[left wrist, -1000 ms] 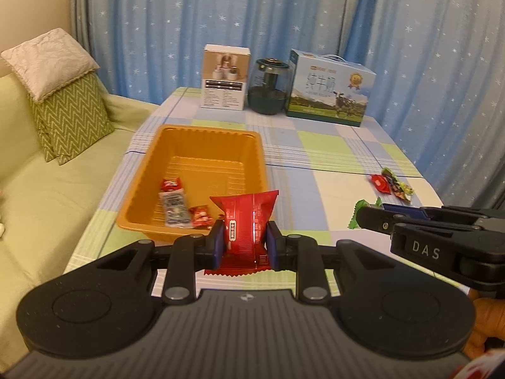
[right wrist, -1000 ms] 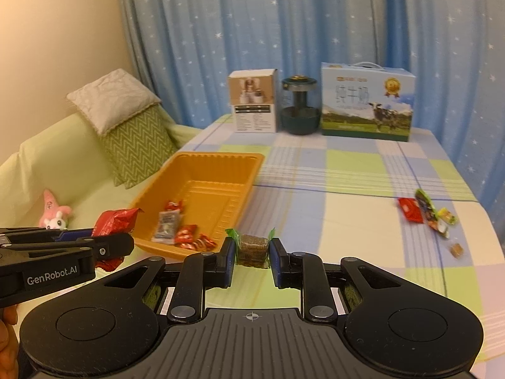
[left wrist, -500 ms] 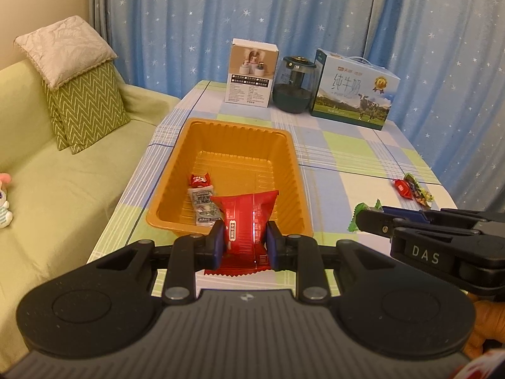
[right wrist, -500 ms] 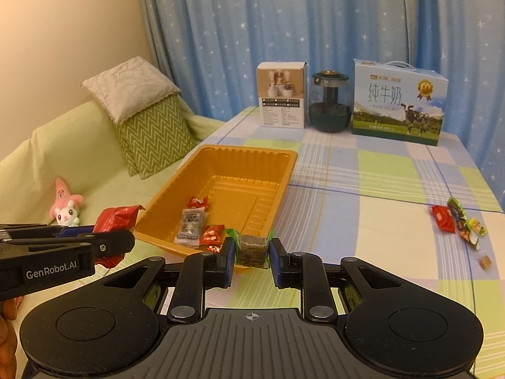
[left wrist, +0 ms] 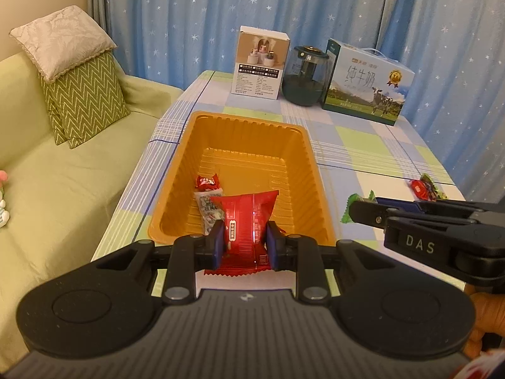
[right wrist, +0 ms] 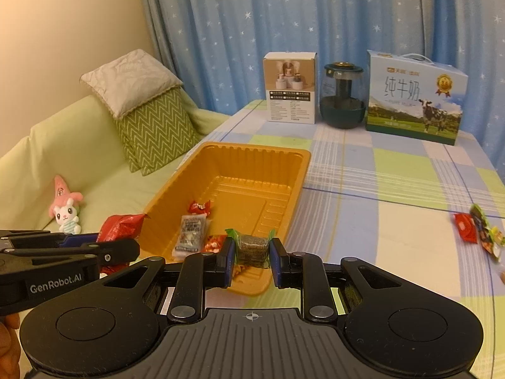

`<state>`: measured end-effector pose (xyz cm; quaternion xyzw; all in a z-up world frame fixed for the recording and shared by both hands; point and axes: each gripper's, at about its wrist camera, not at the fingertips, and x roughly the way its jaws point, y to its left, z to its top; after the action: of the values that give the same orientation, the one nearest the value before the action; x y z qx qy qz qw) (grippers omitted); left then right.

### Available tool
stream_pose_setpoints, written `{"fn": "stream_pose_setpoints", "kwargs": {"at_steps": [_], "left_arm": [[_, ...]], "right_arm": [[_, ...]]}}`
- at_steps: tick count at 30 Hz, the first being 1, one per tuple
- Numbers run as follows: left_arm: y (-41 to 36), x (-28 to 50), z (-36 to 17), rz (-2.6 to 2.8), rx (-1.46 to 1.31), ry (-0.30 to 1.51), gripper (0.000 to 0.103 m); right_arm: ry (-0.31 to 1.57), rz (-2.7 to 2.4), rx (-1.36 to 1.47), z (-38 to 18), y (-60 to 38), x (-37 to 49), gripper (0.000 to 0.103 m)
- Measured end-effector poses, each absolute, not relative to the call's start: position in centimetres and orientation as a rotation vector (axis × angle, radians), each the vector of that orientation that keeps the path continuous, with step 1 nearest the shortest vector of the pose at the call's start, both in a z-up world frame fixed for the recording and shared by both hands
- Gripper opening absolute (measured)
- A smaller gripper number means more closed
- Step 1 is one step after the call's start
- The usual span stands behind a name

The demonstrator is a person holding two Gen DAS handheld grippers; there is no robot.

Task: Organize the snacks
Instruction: 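Carry both candies over the orange tray with both tools, then open the left tool over the tray while the right tool opens too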

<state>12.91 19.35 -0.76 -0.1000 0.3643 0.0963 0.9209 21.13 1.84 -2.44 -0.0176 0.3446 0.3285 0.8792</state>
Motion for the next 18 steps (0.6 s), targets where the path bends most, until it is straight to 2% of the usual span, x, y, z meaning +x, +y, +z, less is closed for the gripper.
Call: {"fn": "stream_pose_setpoints", "kwargs": {"at_steps": [18], "left_arm": [[22.9,20.1,-3.0,0.173,-0.19,0.789,0.024]], "right_arm": [[0.767,0.712,-0.057,-5.4,6.8,26.6,0.024]]}}
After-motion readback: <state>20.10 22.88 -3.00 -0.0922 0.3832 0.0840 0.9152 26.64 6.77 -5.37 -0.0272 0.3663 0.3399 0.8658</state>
